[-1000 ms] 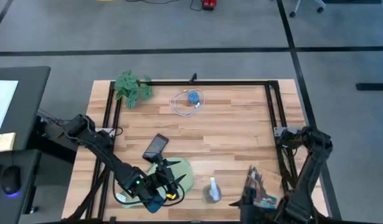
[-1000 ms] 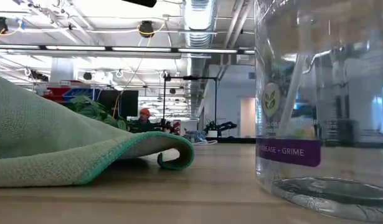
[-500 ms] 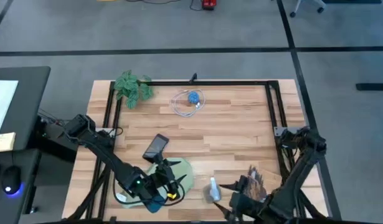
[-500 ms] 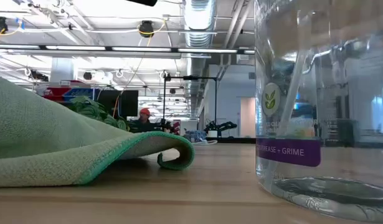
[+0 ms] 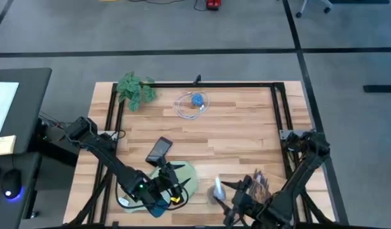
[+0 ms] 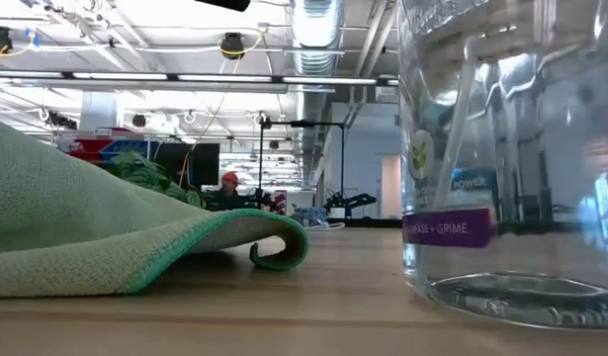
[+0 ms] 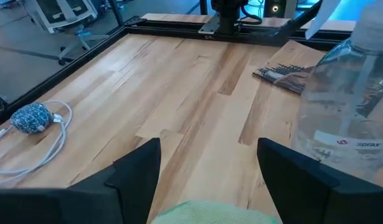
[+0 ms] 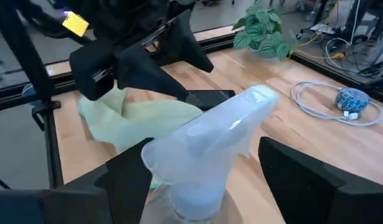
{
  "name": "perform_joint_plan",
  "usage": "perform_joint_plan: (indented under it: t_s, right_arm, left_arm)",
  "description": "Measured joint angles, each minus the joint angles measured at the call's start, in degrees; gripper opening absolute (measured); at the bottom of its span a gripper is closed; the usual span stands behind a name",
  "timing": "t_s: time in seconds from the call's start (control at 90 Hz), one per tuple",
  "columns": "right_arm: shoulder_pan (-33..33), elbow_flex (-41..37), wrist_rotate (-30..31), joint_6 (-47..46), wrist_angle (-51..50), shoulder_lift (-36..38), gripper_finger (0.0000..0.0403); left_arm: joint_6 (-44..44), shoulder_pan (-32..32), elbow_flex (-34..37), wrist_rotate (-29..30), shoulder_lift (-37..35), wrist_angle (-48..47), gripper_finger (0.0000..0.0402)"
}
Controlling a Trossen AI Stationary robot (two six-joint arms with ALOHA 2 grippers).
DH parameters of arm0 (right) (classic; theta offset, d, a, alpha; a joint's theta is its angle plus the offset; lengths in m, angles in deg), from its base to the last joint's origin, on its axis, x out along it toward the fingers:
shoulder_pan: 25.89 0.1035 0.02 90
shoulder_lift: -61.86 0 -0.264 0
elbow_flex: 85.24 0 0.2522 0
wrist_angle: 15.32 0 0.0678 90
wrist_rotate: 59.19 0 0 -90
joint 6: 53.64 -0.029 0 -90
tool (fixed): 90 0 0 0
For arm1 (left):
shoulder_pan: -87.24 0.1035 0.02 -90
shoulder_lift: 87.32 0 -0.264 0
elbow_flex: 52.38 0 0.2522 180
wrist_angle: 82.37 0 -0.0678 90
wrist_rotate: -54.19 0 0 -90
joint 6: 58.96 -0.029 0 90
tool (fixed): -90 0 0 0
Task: Apply microfiber cloth
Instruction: Spray the phone using the spray bottle
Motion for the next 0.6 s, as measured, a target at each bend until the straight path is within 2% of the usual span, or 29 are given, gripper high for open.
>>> perform_joint_plan:
  t_s: [0.311, 0.6]
  right_arm:
    - [0.7, -0.07, 0.34, 2.52, -0.51, -0.2, 0.007]
    - [3.02, -0.06, 0.92, 2.02, -3.01, -0.12, 0.0054]
  left_arm:
    - [0.22, -0.02, 0.0, 0.0, 0.0, 0.01, 0.0244]
    - [0.57, -0.02, 0.0, 0.0, 0.0, 0.0, 0.0244]
